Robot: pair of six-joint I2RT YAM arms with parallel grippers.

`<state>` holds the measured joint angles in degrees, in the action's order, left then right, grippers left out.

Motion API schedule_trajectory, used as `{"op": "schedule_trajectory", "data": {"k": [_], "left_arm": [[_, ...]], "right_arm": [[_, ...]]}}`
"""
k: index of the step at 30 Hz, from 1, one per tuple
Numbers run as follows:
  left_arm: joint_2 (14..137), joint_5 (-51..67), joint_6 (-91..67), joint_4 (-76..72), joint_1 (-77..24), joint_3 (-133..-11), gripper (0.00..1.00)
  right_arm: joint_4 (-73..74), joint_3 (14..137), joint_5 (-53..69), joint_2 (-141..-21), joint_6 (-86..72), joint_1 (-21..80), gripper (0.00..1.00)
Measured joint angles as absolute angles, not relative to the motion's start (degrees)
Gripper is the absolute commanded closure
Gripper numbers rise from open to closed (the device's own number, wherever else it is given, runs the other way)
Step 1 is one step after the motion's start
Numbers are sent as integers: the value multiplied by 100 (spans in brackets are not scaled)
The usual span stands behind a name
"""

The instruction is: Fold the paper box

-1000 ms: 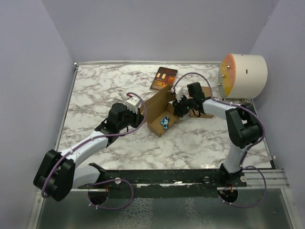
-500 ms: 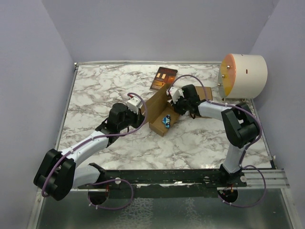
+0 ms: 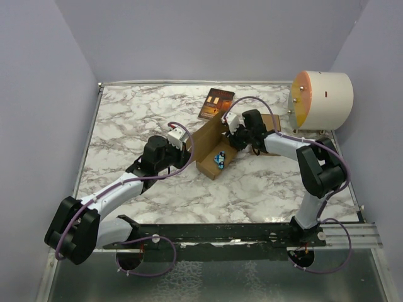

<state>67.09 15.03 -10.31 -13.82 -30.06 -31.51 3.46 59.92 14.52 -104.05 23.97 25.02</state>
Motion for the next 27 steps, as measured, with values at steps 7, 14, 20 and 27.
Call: {"op": "schedule_trajectory", "data": {"k": [7, 14, 20, 27], "left_arm": [[6709, 1507, -1031, -1385, -3006, -3151, 100], [6709, 1520, -1031, -1382, -3006, -3151, 100], [6709, 1518, -987, -1334, -3006, -3236, 100], [6716, 1516, -886, -1299, -3006, -3339, 100]], "right_arm": [[342, 5992, 1522, -10337, 2300, 2502, 64], [342, 5992, 1640, -10335, 2239, 2502, 42], [480, 5828, 2064, -9782, 2432, 2377, 34], [565, 5590, 2766, -8687, 2888, 1756, 32]]}}
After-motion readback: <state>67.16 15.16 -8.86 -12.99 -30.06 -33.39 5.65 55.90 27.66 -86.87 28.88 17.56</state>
